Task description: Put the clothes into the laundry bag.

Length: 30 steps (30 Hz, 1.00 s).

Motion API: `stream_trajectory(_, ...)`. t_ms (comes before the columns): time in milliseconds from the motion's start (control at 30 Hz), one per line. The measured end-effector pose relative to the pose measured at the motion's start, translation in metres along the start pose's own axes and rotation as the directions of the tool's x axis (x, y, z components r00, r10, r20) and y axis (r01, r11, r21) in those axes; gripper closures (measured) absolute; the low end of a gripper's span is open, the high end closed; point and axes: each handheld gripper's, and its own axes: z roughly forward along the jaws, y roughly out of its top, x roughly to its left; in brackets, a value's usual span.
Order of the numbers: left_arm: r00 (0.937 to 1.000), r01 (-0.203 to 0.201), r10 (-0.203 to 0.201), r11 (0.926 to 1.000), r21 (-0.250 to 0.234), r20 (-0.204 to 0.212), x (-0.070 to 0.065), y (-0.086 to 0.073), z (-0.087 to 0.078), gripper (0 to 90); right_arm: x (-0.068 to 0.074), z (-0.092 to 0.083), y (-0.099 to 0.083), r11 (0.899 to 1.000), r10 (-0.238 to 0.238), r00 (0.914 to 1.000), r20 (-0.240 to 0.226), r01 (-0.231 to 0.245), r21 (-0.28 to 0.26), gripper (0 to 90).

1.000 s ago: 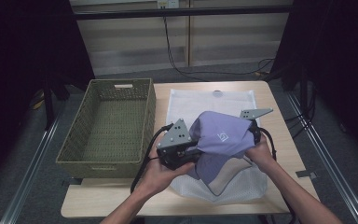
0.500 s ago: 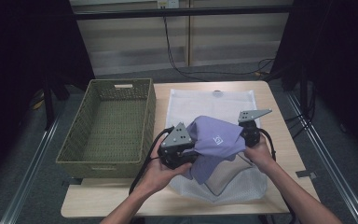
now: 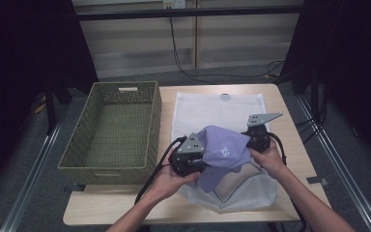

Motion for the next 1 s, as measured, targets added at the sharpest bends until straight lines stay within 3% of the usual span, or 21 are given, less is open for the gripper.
stream_trajectory(100,1.0000,0.005,-0.005,0.9991,0.041,-0.003,0.001,-0.010,0.009,81.4,0.001,-0.001,0.001,1.000,0.002,1.0000,0.001,-0.002,-0.001,88.1)
stream_trajectory(400,0.9997,0.025,-0.025,0.9942,0.105,0.002,0.005,-0.026,0.027,81.5,0.000,-0.003,0.000,1.000,0.009,0.9999,-0.005,-0.009,-0.008,88.1)
stream_trajectory(600,0.9996,0.027,-0.027,0.9838,0.177,-0.004,0.006,-0.041,0.044,81.5,0.000,-0.004,0.001,1.000,0.008,1.0000,-0.006,-0.008,-0.008,88.1)
stream_trajectory(900,0.9997,0.014,-0.018,0.9749,0.222,0.014,0.003,-0.052,0.061,81.2,0.001,-0.005,0.002,1.000,0.004,1.0000,-0.004,-0.004,-0.012,88.0)
stream_trajectory(967,0.9999,0.015,-0.016,0.9661,0.258,0.001,0.001,-0.056,0.067,81.1,0.001,-0.005,0.002,1.000,0.003,1.0000,-0.005,-0.003,-0.015,88.0)
stream_trajectory(1000,0.9996,0.023,-0.026,0.9721,0.233,0.008,0.002,-0.058,0.070,81.1,0.001,-0.005,0.002,1.000,0.005,1.0000,-0.004,-0.005,-0.015,88.0)
